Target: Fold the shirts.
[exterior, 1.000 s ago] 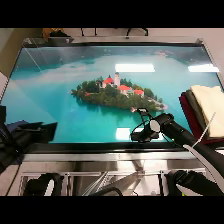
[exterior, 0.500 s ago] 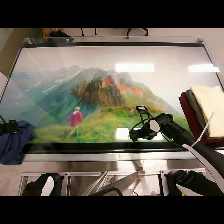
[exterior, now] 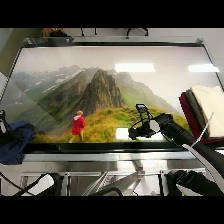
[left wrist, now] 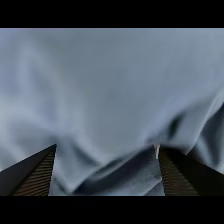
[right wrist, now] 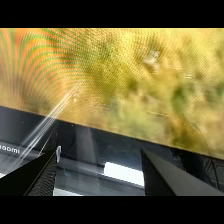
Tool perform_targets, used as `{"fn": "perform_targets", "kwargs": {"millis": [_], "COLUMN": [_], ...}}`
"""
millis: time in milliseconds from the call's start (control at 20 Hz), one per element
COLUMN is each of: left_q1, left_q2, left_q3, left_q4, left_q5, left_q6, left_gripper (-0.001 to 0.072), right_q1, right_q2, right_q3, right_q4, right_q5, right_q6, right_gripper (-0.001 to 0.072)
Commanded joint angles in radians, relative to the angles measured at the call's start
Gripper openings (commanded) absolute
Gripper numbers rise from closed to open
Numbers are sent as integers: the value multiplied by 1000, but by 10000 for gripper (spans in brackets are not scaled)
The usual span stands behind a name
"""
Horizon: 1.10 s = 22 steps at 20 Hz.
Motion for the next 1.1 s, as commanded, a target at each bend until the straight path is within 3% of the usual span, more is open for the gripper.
{"fn": "perform_targets", "kwargs": {"millis": [0, 50, 100, 300, 500, 600, 800, 1050], "left_q1": [-18, -17, -17, -67, -319, -488, -820, -1063], "left_q2": [-117, -138, -150, -79, 153, 242, 295, 151], "left_q3": [25, 52, 82, 269, 506, 608, 599, 440], "left_q4": [-9, -10, -9, -106, -366, -494, -534, -533], "left_q5": [64, 43, 3, -140, -148, -145, -135, -95], "left_q6": [-1, -1, 0, 20, 26, 28, 18, -12], "left_gripper": [615, 342, 9, 13, 13, 14, 14, 20], "right_q1": [0, 0, 0, 0, 0, 0, -1, -27], "right_q2": [0, 0, 0, 2, 4, 18, 83, 190], "right_q3": [0, 0, 0, 0, 0, 2, 3, 13], "right_q4": [0, 0, 0, 1, 1, 0, -13, -10], "right_q5": [-8, -8, -8, -7, 13, 23, 23, 33], "right_q6": [0, 0, 0, 0, 0, -7, -14, -11], "right_gripper": [566, 566, 565, 564, 542, 294, 292, 295]}}
